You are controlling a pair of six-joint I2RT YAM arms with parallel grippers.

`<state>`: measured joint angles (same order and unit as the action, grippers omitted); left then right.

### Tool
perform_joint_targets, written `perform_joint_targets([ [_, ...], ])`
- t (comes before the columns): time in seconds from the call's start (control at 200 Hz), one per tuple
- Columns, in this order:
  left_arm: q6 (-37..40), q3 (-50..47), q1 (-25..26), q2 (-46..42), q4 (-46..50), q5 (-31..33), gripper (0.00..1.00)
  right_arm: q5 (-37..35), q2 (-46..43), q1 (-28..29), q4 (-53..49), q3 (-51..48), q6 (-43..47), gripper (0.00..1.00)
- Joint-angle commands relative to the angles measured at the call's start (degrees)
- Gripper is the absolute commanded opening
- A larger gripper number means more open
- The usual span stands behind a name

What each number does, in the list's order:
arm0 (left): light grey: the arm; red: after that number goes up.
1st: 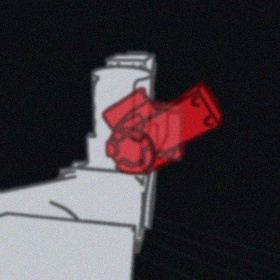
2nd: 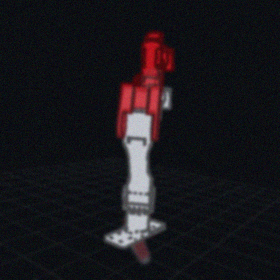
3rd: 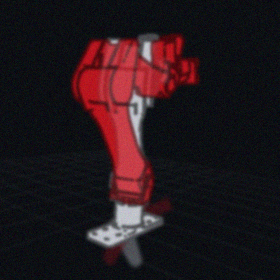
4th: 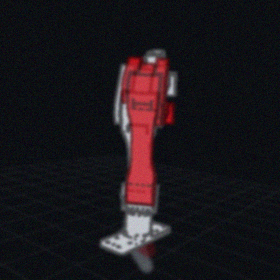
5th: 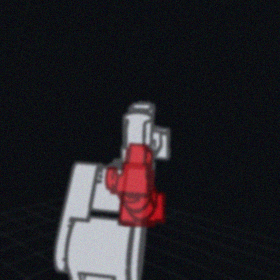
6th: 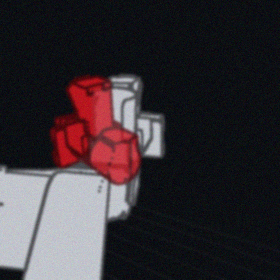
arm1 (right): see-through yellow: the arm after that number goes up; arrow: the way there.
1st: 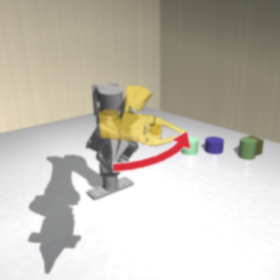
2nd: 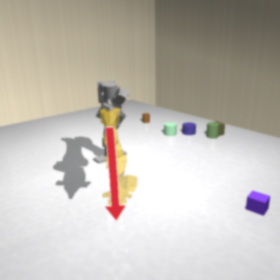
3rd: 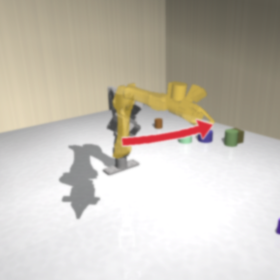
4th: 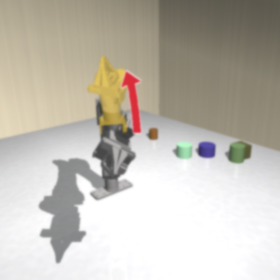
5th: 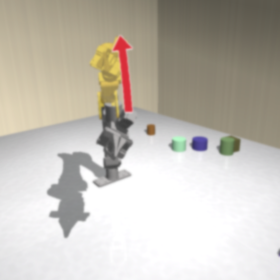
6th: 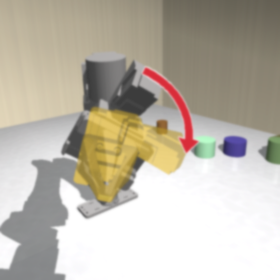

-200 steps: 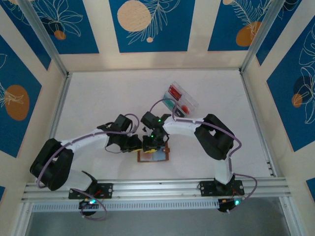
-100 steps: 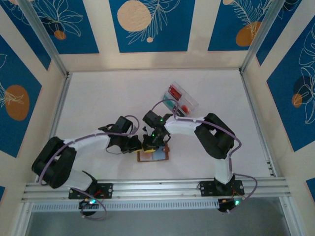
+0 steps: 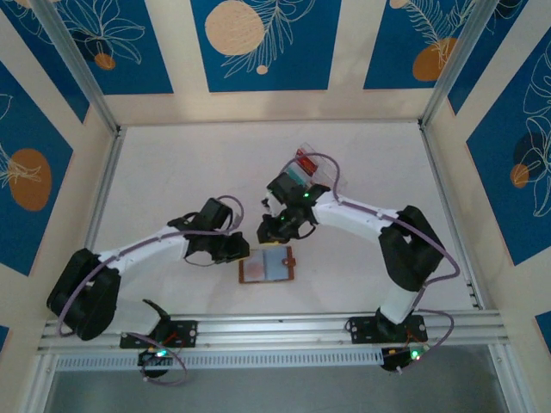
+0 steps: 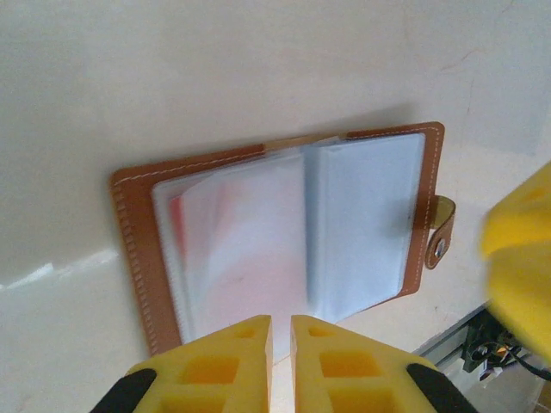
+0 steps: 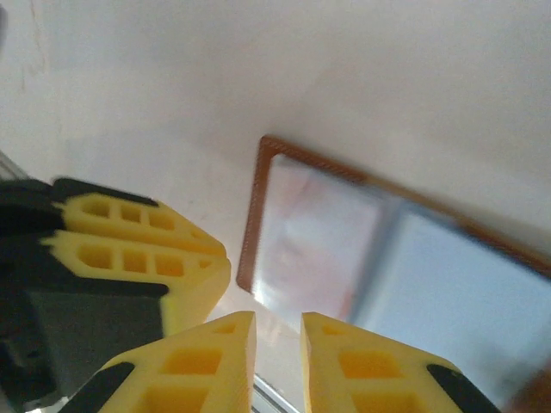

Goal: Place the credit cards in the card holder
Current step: Pick up the credit card from the storage box.

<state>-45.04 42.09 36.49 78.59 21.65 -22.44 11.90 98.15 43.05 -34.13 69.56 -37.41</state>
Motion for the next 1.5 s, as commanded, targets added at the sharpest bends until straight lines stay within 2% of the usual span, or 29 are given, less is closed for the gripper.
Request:
perform_joint_targets([
  [0.0, 0.55, 1.57, 1.61, 4.11, -1.51, -0.15, 0.13, -7.86, -3.29, -4.37, -7.62, -1.13, 2.16, 0.26],
  [0.255, 1.7, -1.35, 1.73, 8.07, -3.1, 1.36, 0.12, -29.24, -4.69, -13.15, -17.17, 7.12, 8.42, 0.44],
  [0.355, 1.88, -2.55, 1.74, 8.52, -3.5, 1.69, 0.12, -35.16, -1.66, -15.72, -19.04, 11.48, 10.96, 0.46],
  [0.51, 1.88, -3.87, 1.72, 9.11, -4.25, 2.09, 0.12, -46.3, 5.12, -16.5, -20.67, 18.28, 14.83, 0.56],
  [0.65, 1.88, -4.34, 1.71, 9.48, -4.89, 1.9, 0.12, -53.16, 11.68, -16.73, -21.06, 23.45, 18.05, 0.58],
  [1.06, 0.83, -5.91, 1.72, 8.78, -6.01, 1.43, 0.12, -59.89, 21.77, -16.12, -19.65, 30.23, 24.27, 0.57],
  [1.495, 0.3, -5.99, 1.61, 7.85, -6.01, 1.41, 0.11, -66.52, 24.15, -15.16, -17.48, 30.66, 27.52, 0.43],
])
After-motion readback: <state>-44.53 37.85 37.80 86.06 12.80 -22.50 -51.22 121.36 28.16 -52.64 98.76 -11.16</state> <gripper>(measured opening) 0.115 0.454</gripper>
